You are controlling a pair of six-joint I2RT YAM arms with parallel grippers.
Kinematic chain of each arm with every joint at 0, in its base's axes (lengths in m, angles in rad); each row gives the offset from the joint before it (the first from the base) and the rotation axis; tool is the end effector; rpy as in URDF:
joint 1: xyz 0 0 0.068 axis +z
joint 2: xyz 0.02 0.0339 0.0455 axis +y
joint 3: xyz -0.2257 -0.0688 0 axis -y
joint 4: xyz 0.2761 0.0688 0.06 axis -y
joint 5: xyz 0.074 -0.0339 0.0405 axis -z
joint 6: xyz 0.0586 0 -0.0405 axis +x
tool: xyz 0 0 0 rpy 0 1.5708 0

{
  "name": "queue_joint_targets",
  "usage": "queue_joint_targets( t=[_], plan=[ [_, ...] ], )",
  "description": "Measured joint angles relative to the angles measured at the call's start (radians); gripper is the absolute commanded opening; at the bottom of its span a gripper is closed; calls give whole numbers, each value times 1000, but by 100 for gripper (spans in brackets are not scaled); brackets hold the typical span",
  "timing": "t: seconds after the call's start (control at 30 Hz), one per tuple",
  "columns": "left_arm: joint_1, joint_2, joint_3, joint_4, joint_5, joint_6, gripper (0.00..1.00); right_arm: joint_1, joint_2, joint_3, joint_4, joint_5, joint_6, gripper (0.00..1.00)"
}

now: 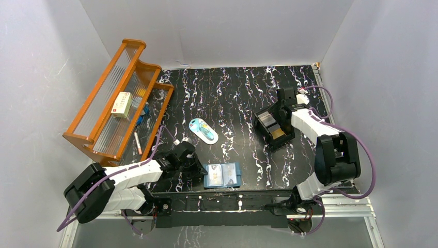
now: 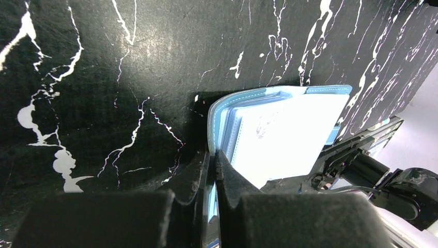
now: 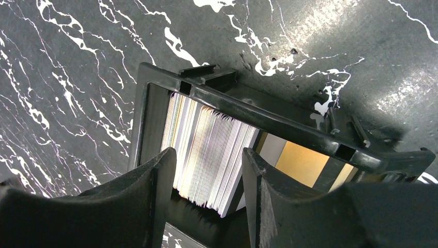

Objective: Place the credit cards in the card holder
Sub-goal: Pick up the credit card from the storage box.

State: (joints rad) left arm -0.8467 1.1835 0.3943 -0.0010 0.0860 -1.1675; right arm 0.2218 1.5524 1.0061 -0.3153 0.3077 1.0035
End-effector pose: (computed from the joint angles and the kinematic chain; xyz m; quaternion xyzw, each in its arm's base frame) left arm 0.1718 -0.2018 0.0747 -0.1314 0.9147 -0.3425 0.1695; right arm 0.3624 0.0635 0.1484 0.4022 0.8366 0.0797 0.3633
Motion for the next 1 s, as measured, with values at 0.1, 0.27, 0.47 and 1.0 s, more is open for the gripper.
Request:
queue_joint_targets(
  t=[0.1, 0.27, 0.47, 1.0],
  plan=[
    [0, 4, 2, 0, 0, 1, 0, 0, 1, 0, -6, 2, 21, 59],
    [0, 6, 8, 0, 0, 3, 0, 0, 2, 0, -29, 6, 52, 60],
    [0, 11, 9, 0, 0, 4, 0, 0, 29, 0, -50, 6, 80, 60],
    [0, 21, 14, 0, 1, 6, 0, -4, 16, -67, 57, -3, 102, 33]
  ],
)
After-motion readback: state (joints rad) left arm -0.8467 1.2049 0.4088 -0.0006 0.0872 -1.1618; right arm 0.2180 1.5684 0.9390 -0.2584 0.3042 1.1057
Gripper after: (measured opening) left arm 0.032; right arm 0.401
